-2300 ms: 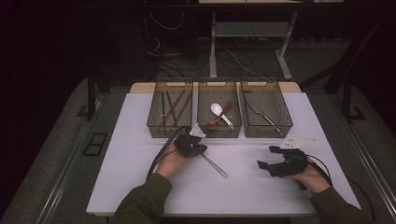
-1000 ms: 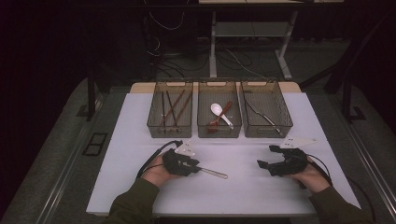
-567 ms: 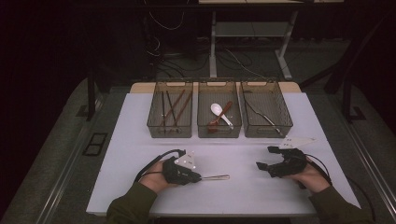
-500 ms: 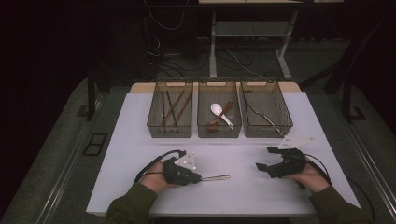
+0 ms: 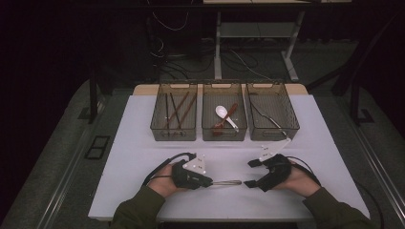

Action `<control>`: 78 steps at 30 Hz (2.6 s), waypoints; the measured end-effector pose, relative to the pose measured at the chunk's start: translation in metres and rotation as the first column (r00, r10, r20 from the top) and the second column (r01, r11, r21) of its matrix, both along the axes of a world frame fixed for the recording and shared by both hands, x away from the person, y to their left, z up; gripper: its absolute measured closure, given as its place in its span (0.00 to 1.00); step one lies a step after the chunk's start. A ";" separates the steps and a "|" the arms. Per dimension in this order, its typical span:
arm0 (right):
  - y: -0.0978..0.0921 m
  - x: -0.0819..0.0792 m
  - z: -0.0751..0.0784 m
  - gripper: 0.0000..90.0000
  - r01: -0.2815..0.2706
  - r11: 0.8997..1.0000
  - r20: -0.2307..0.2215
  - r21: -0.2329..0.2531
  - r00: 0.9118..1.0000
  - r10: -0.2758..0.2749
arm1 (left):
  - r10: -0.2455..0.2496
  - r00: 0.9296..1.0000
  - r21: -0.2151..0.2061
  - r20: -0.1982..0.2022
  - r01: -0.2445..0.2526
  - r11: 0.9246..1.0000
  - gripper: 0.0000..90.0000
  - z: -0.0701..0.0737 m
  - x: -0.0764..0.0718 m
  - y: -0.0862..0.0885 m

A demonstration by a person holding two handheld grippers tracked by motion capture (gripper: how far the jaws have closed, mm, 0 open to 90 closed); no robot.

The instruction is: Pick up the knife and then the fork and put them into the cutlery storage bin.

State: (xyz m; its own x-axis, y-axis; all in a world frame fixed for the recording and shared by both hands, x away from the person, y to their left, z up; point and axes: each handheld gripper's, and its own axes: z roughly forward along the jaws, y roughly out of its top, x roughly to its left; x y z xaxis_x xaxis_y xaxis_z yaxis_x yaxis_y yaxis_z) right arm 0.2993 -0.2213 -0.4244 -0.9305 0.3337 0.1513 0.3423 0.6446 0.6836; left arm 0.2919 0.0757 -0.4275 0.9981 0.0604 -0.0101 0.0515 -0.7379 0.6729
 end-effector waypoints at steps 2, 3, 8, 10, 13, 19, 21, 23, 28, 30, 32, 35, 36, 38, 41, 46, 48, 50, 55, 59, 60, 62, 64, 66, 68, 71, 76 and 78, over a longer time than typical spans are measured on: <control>0.012 0.002 0.000 0.32 -0.073 0.997 0.017 -0.012 0.997 0.073 | -0.008 1.000 -0.006 0.007 0.008 1.000 0.94 0.002 -0.001 -0.003; 0.019 0.002 -0.001 0.35 -0.100 0.995 0.015 -0.014 0.995 0.100 | -0.016 1.000 -0.006 0.012 0.016 1.000 0.94 0.004 -0.001 -0.005; 0.046 0.009 -0.007 0.51 -0.212 0.977 -0.024 -0.032 0.977 0.211 | -0.038 0.999 -0.019 0.009 0.038 0.999 0.94 0.008 -0.004 -0.011; 0.055 0.011 -0.009 0.56 -0.239 0.970 -0.045 -0.040 0.970 0.237 | -0.050 0.999 -0.017 0.016 0.050 0.999 0.94 0.011 -0.005 -0.013; 0.064 0.014 -0.011 0.64 -0.281 0.959 -0.078 -0.042 0.958 0.277 | -0.045 0.999 -0.042 0.015 0.045 0.998 0.94 0.012 -0.008 -0.016; 0.072 0.013 -0.011 0.93 -0.367 0.929 -0.118 -0.040 0.925 0.360 | -0.080 0.996 -0.030 0.037 0.081 0.996 0.94 0.016 -0.007 -0.019; 0.073 0.010 -0.012 0.96 -0.374 0.926 -0.113 -0.052 0.923 0.367 | -0.076 0.997 -0.034 0.030 0.077 0.996 0.96 0.016 -0.007 -0.020; 0.073 0.011 -0.012 0.97 -0.370 0.927 -0.115 -0.060 0.925 0.362 | -0.066 0.997 -0.047 0.027 0.067 0.997 0.95 0.015 -0.008 -0.020; 0.070 0.012 -0.009 0.96 -0.362 0.929 -0.097 -0.070 0.930 0.355 | -0.007 1.000 -0.090 0.005 0.007 0.996 0.86 0.015 -0.006 -0.016; 0.068 0.013 -0.007 0.96 -0.343 0.936 -0.087 -0.082 0.938 0.337 | 0.035 0.999 -0.116 0.004 -0.034 0.993 0.75 0.016 -0.003 -0.012; 0.063 0.016 -0.006 0.96 -0.319 0.943 -0.073 -0.097 0.947 0.313 | 0.086 0.996 -0.134 -0.001 -0.085 0.987 0.65 0.018 -0.001 -0.007; 0.052 0.020 -0.002 0.96 -0.266 0.958 -0.067 -0.108 0.963 0.259 | 0.170 0.985 -0.183 0.001 -0.167 0.969 0.49 0.018 -0.002 0.002; 0.048 0.022 -0.001 0.96 -0.247 0.962 -0.054 -0.116 0.969 0.242 | 0.194 0.981 -0.187 0.005 -0.190 0.964 0.44 0.019 -0.003 0.005; 0.038 0.027 0.002 0.96 -0.207 0.971 -0.040 -0.123 0.978 0.203 | 0.261 0.965 -0.208 0.013 -0.253 0.945 0.37 0.019 -0.003 0.015; 0.022 0.033 0.006 0.96 -0.140 0.982 -0.025 -0.127 0.990 0.138 | 0.335 0.942 -0.223 0.016 -0.323 0.920 0.32 0.020 -0.005 0.028; -0.004 0.042 0.017 0.96 -0.038 0.994 -0.002 -0.104 0.999 0.038 | 0.425 0.905 -0.240 -0.020 -0.417 0.877 0.25 0.015 -0.006 0.043; -0.012 0.045 0.021 0.96 -0.001 0.995 0.009 -0.100 1.000 0.002 | 0.451 0.892 -0.239 -0.030 -0.444 0.864 0.23 0.011 -0.008 0.048; -0.020 0.049 0.026 0.96 0.036 0.995 0.021 -0.090 0.999 -0.034 | 0.470 0.882 -0.226 -0.025 -0.463 0.857 0.18 0.007 -0.010 0.053; -0.039 0.058 0.043 0.96 0.162 0.985 0.026 -0.061 0.987 -0.161 | 0.514 0.857 -0.192 -0.041 -0.511 0.838 0.08 -0.003 -0.011 0.066; -0.059 0.069 0.058 0.96 0.256 0.966 0.047 -0.028 0.966 -0.254 | 0.537 0.841 -0.184 -0.064 -0.539 0.822 0.00 -0.007 -0.013 0.074; -0.064 0.072 0.061 0.96 0.278 0.960 0.053 -0.024 0.959 -0.277 | 0.542 0.838 -0.187 -0.069 -0.544 0.818 0.00 -0.008 -0.014 0.077; -0.072 0.079 0.067 0.96 0.323 0.946 0.051 -0.010 0.945 -0.322 | 0.549 0.833 -0.188 -0.073 -0.552 0.812 0.00 -0.010 -0.015 0.081; -0.079 0.086 0.072 0.96 0.361 0.933 0.047 -0.004 0.932 -0.360 | 0.550 0.832 -0.185 -0.074 -0.553 0.812 0.00 -0.011 -0.016 0.084; -0.084 0.094 0.076 0.96 0.392 0.920 0.049 -0.006 0.919 -0.392 | 0.555 0.828 -0.184 -0.073 -0.558 0.809 0.00 -0.012 -0.016 0.086; -0.089 0.101 0.080 0.96 0.422 0.906 0.049 -0.009 0.905 -0.422 | 0.556 0.828 -0.191 -0.073 -0.559 0.807 0.00 -0.012 -0.016 0.088; -0.096 0.113 0.083 0.96 0.474 0.880 0.046 -0.011 0.880 -0.473 | 0.556 0.828 -0.200 -0.066 -0.557 0.806 0.00 -0.011 -0.015 0.091; -0.100 0.135 0.079 0.96 0.532 0.845 0.041 -0.049 0.847 -0.530 | 0.548 0.833 -0.201 -0.068 -0.550 0.811 0.00 -0.012 -0.016 0.090; -0.099 0.145 0.073 0.96 0.549 0.833 0.033 -0.069 0.836 -0.548 | 0.541 0.838 -0.196 -0.067 -0.543 0.817 0.00 -0.012 -0.016 0.089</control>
State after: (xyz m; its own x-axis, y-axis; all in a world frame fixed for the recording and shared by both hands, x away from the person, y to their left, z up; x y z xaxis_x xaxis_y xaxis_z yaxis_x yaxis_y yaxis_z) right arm 0.4446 -0.3198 -0.3515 -0.5927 0.7995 0.0970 0.6472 0.4012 0.6482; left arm 0.2761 0.1651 -0.4398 0.8047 0.5870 -0.0889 0.4093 -0.4401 0.7992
